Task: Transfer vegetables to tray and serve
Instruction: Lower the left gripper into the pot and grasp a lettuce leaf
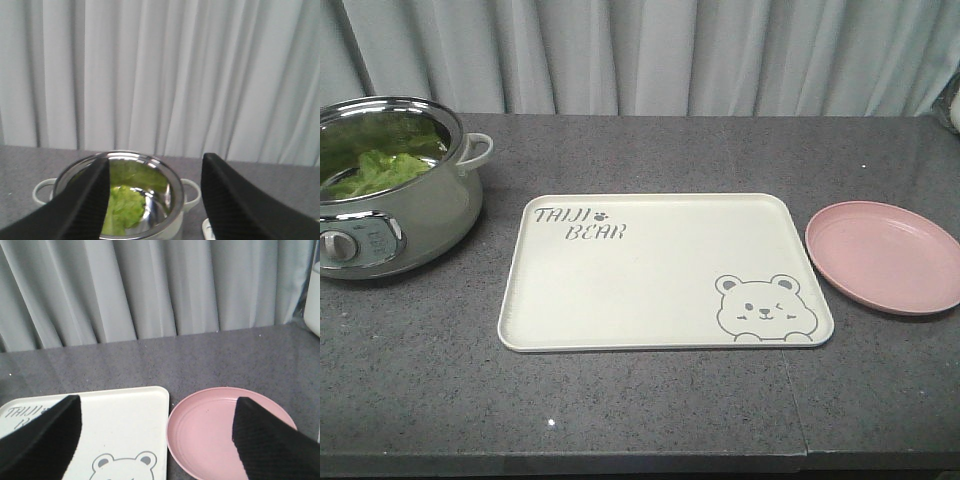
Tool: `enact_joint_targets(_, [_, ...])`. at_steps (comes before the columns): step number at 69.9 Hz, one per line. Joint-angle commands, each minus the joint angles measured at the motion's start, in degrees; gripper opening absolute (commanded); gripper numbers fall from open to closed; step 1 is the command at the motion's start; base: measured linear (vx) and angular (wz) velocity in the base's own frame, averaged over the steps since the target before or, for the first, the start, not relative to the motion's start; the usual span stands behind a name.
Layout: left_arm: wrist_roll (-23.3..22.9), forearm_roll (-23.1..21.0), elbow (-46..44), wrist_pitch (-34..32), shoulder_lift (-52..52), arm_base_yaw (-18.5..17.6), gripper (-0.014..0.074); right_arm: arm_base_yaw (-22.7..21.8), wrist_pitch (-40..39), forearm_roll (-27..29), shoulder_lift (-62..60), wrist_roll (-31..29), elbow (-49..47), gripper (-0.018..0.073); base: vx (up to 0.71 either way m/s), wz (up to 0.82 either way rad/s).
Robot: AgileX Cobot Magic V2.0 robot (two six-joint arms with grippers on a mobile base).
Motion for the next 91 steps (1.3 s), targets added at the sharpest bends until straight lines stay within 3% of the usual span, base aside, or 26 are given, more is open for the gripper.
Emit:
enact_joint_targets(1, [0.6,3.7,-11.4,5.7,9.5,0.0,0.0409,-0.3,-2.3,0.3,1.4,-1.0,-2.0,0.0585,0.00,0.00])
enact_joint_targets(16, [0.7,9.6,-34.1,22.7,32.0,0.0,0.0409,-0.3,-0.5,0.1,1.8,-3.1,-2.0,0.0585,0.00,0.00])
enact_joint_targets(34, [2.8,10.3,-57.4,39.8,55.3,0.0,0.0411,-0.3,0.5,0.1,1.8,-4.6,-2.0,0.0585,0.00,0.00])
enact_joint_targets(49, [1.7,10.0,-59.0,39.0,62.1,0.1,0.0490,-0.3,2.2,0.1,1.8,-4.6,-2.0,0.0585,0.00,0.00])
enact_joint_targets(57, [1.7,7.7,-59.0,38.7,64.5,1.5,0.0522,-0.3,2.5,0.2,1.8,-4.6,-2.0,0.0585,0.00,0.00])
enact_joint_targets(69, [1.7,6.1,-59.0,37.0,67.7,3.2,0.0522,-0.3,3.3,0.4,1.8,-4.5,-2.0,0.0585,0.00,0.00])
enact_joint_targets(91, [3.6,2.8,-59.0,37.1,73.8,3.2,0.0522,-0.3,3.4,0.5,1.8,-4.5,-2.0,0.0585,0.00,0.00])
